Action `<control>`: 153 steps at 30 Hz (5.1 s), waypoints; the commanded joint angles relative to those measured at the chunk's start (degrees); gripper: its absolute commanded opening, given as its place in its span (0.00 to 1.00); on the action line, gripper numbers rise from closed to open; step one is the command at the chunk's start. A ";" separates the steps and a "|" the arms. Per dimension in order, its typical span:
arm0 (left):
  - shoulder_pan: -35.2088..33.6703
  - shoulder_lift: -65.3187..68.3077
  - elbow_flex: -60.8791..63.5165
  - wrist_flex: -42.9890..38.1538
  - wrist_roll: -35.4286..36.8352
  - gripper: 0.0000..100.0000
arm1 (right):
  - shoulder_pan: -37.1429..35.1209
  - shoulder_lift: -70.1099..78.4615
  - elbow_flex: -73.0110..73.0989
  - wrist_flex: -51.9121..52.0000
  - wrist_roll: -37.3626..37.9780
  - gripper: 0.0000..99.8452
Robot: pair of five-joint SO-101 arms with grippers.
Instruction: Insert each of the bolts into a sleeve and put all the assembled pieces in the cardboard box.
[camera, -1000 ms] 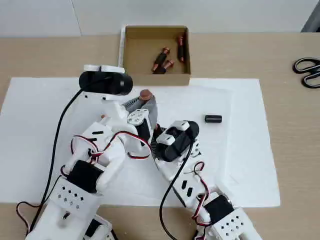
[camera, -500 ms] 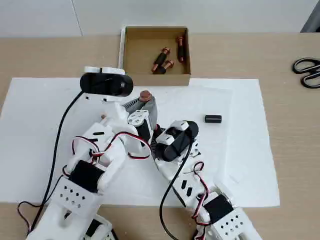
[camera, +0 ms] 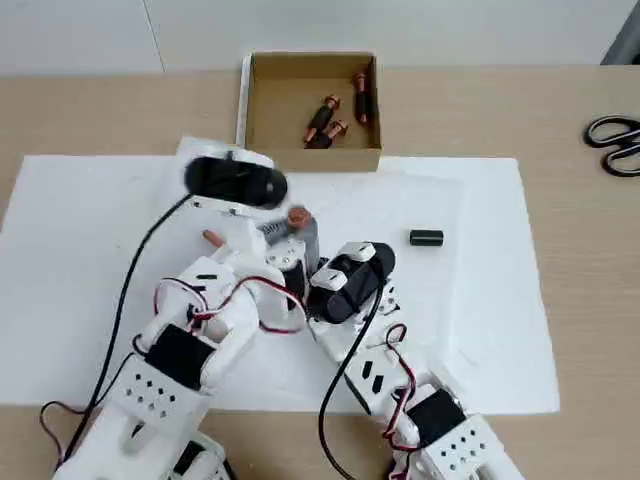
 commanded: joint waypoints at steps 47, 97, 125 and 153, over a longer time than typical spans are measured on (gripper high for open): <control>-28.84 -0.44 -22.64 37.54 -25.41 0.24 | 14.73 16.48 -30.77 15.25 0.35 0.00; -28.92 -0.44 -17.71 37.36 -25.85 0.24 | 12.00 154.86 -186.37 28.35 0.70 0.26; -29.01 -0.44 -17.80 37.63 -25.41 0.24 | 25.89 121.19 -185.93 79.60 0.79 0.07; -35.25 -0.44 -17.45 37.45 -25.32 0.24 | 30.11 87.96 -109.71 70.11 2.46 0.16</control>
